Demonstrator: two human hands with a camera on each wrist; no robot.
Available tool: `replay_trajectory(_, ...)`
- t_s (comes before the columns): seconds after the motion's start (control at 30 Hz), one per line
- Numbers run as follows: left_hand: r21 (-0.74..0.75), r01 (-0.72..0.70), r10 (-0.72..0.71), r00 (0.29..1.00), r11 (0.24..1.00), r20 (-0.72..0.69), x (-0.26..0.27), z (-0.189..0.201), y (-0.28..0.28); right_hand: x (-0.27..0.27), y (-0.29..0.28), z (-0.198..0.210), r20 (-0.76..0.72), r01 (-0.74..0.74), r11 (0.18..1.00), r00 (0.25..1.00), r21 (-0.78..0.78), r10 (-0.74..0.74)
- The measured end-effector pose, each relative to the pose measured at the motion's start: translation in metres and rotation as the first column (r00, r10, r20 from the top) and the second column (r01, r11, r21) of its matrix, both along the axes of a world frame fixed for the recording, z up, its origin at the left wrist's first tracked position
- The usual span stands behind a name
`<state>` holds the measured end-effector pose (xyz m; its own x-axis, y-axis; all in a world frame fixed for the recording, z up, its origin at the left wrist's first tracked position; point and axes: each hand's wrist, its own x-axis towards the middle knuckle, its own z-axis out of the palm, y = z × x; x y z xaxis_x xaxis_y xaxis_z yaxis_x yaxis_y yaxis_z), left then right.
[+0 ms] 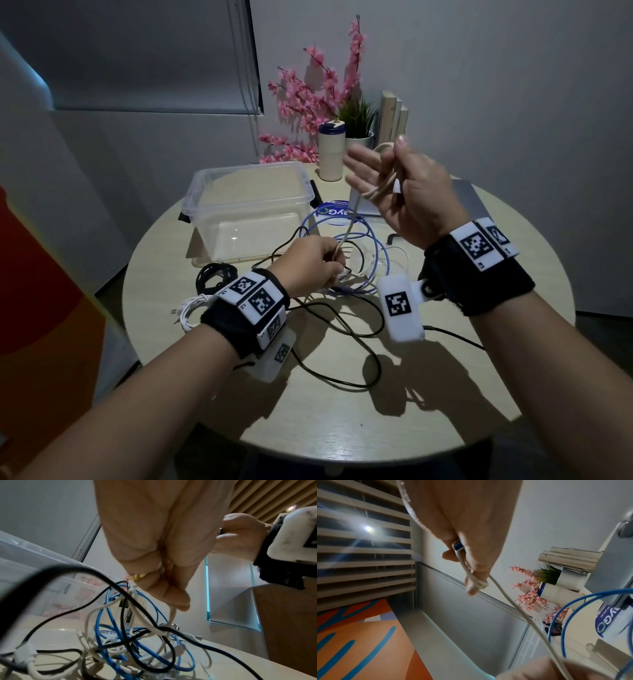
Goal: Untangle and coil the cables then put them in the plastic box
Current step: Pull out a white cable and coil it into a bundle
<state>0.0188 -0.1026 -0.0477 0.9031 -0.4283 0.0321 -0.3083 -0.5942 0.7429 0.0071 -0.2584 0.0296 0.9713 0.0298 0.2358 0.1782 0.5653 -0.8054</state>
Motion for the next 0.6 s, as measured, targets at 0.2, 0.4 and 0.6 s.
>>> replay_trajectory(0.2,0.012,0.051,-0.052,0.996,0.999,0.077,-0.005,0.009,0.001,0.004,-0.001,-0.015,0.35,0.438,0.505,0.899,-0.744,-0.264)
replay_trajectory(0.4,-0.24,-0.103,0.12,0.991,0.965,0.059,0.0,0.016,0.002,0.004,-0.006,-0.027,0.216,0.215,-0.064,0.976,-0.975,-0.024)
replay_trajectory(0.6,-0.197,-0.059,0.05,0.998,0.979,-0.046,0.004,0.022,0.009,0.005,-0.013,-0.028,0.158,0.158,0.004,0.987,-0.987,0.017)
